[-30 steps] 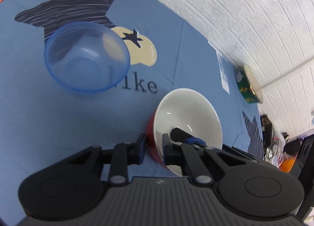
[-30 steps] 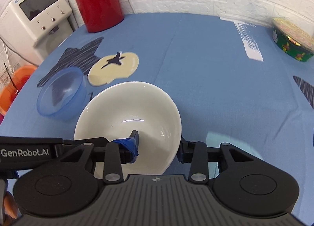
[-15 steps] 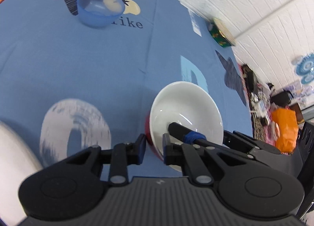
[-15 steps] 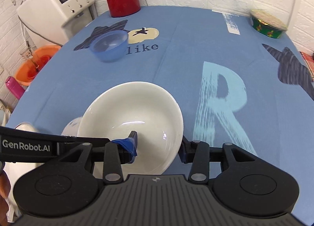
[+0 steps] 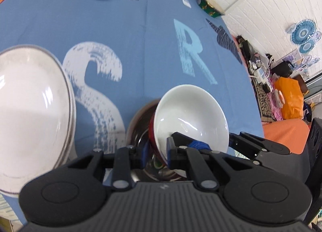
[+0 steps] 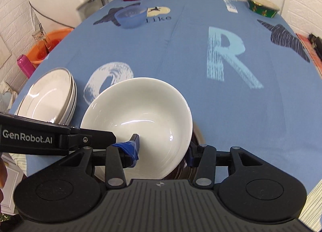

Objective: Organize plates and bowls
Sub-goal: 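Lower the red-and-white bowl into the steel bowl and open both grippers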

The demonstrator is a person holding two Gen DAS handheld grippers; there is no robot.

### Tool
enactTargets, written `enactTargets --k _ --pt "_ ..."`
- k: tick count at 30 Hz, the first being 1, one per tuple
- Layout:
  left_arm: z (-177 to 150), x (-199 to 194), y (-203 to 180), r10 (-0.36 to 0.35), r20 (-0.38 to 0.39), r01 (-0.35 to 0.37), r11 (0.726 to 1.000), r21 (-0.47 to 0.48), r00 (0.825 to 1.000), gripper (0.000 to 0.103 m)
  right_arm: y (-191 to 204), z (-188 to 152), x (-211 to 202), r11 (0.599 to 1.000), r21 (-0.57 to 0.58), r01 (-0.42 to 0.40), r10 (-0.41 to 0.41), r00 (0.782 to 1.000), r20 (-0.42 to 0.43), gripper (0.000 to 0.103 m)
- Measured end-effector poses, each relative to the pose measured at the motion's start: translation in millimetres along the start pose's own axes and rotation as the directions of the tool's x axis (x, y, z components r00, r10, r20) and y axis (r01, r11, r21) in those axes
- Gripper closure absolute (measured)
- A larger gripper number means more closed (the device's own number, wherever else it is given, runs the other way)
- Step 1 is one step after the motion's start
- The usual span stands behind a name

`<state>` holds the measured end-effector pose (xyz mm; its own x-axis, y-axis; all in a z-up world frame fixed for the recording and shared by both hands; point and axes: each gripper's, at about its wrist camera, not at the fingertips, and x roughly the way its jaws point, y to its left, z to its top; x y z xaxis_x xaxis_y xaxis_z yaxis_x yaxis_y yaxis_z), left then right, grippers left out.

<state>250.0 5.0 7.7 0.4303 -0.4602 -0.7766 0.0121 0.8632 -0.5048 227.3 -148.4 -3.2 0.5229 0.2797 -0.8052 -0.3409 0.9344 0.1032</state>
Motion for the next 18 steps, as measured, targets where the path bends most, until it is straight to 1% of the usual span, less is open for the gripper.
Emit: enactTargets --k 6,9,10,12,14,18 --pt "-11 10 6 0.012 -0.023 -0.012 1.0 -0.001 1.0 0.099 2 -14 8 1.0 0.003 -0.004 0.004 1.0 -0.024 0.071" --pt "-13 9 5 0.014 -0.013 -0.014 1.0 0.01 1.0 0.099 1 -15 8 1.0 0.011 -0.009 0.009 1.0 -0.02 0.071" --pt "-12 10 5 0.014 -0.013 -0.014 1.0 0.011 1.0 0.098 1 -14 8 1.0 0.013 -0.011 0.011 1.0 -0.021 0.07" --pt "-11 10 3 0.011 -0.012 -0.011 1.0 0.012 1.0 0.092 1 -14 8 1.0 0.023 -0.018 0.019 0.999 -0.028 0.07" --pt "-11 10 3 0.015 -0.012 -0.015 1.0 0.005 1.0 0.091 -1 -15 8 0.999 0.043 -0.026 0.027 0.999 -0.037 0.07" --pt "-11 9 1 0.022 -0.015 -0.022 1.0 0.014 1.0 0.09 0 -16 7 0.999 0.047 -0.02 0.022 0.999 -0.04 0.071"
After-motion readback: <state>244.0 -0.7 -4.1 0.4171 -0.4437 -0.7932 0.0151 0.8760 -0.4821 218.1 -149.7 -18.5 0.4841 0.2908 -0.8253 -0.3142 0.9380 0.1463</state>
